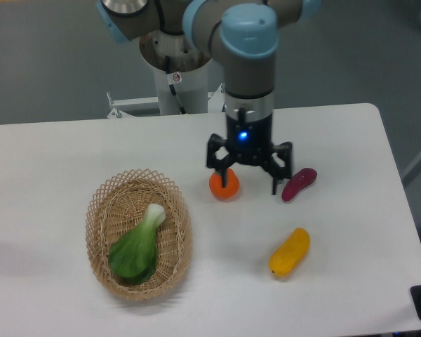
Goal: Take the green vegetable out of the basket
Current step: 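Move the open gripper over the wicker basket above the bok choy, then lower the gripper onto the bok choy stem and close it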
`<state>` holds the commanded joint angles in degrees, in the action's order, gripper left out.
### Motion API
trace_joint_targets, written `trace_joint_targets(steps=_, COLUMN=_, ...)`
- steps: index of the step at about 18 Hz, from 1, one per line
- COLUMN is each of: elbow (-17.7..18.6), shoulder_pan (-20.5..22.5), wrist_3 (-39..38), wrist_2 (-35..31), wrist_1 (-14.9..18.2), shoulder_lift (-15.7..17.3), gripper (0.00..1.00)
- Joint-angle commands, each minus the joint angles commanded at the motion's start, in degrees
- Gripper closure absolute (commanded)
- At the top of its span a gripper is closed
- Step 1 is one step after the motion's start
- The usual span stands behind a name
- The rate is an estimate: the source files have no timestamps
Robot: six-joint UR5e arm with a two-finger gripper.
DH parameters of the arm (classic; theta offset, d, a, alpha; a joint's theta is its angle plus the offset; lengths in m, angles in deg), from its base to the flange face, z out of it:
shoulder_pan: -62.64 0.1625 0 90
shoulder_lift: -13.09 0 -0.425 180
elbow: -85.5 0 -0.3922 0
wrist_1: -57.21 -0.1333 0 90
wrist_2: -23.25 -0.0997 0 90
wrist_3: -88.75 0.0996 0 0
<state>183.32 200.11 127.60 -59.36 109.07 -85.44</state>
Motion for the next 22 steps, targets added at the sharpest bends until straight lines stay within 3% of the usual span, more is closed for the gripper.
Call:
trace_joint_targets(steps=6, elbow=3.3, shoulder_pan=-6.4, wrist_3=-0.3, wrist_2=-0.9, wrist_1=0.2, shoulder_lift=-1.8, gripper=0.00)
trace_joint_targets(steps=11, elbow=9.5, shoulder_pan=-9.8, wrist_3=0.5, wrist_2=-0.7, wrist_1=-0.5, shoulder_lift=-2.1, gripper=0.00)
trace_joint_targets(steps=16, elbow=9.2, shoulder_pan=-12.6, wrist_3=0.6, wrist_2=-1.1, wrist_1=-1.6, shoulder_lift=-7.0, gripper=0.00)
trace_joint_targets(steps=22, elbow=9.5, shoulder_pan=-13.8, wrist_3=0.0, wrist_2=-1.9, wrist_1=-3.2, shoulder_lift=-10.4, gripper=0.00)
